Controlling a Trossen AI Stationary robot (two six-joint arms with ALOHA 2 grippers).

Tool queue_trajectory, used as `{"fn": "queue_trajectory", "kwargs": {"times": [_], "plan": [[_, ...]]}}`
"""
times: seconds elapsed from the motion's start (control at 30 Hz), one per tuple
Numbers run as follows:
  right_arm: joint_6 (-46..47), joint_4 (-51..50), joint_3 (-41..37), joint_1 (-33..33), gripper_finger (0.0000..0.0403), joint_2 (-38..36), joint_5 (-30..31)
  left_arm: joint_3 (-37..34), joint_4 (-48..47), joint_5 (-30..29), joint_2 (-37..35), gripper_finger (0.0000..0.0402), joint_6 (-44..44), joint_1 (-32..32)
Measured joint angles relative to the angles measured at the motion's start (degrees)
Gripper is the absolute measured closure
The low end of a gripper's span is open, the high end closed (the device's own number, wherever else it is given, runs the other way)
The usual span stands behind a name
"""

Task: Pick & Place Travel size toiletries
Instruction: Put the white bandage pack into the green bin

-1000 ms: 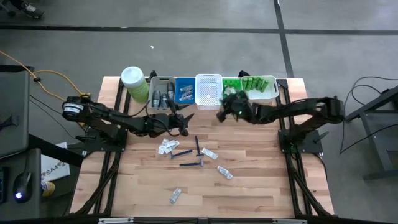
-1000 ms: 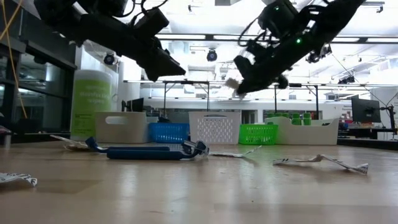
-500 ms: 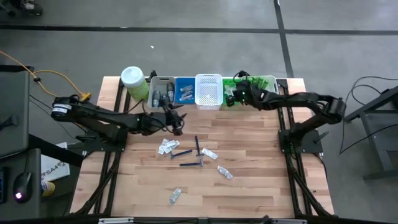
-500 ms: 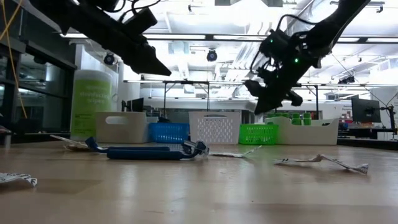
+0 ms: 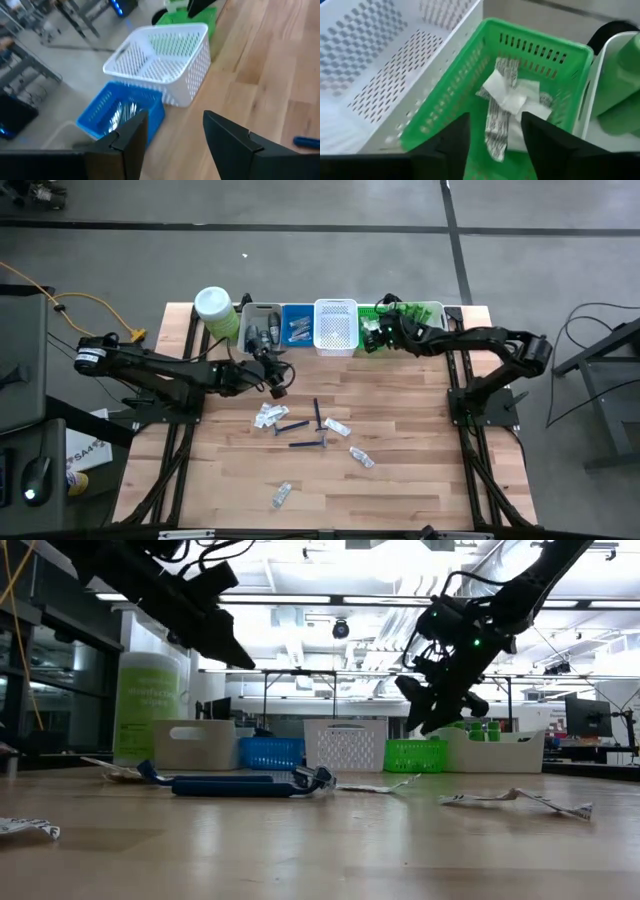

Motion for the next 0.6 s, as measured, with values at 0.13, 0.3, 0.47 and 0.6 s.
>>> {"fn": "queue_trajectory", "kwargs": {"times": [0.13, 0.3, 0.47, 0.6], "plan": [[0.8, -3.5, 0.0, 0.7, 0.0213, -3.8, -2.1, 0.0, -6.9, 0.6, -1.5, 0.0215, -6.9, 0.0], [-1.0, -9.2, 0.0, 5.2, 0.0215, -9.6, 3.8, 0.0, -20.4, 7.3, -2.4, 0.0215, -22.2, 0.0], [-2.1, -13.0, 0.0, 12.2, 0.0227, -14.9, 10.4, 0.0, -32.8, 15.7, -2.4, 0.0215, -36.2, 0.0], [-1.7, -14.6, 0.0, 16.9, 0.0235, -17.5, 11.8, 0.0, -36.6, 19.7, -2.8, 0.0215, -42.0, 0.0]]}}
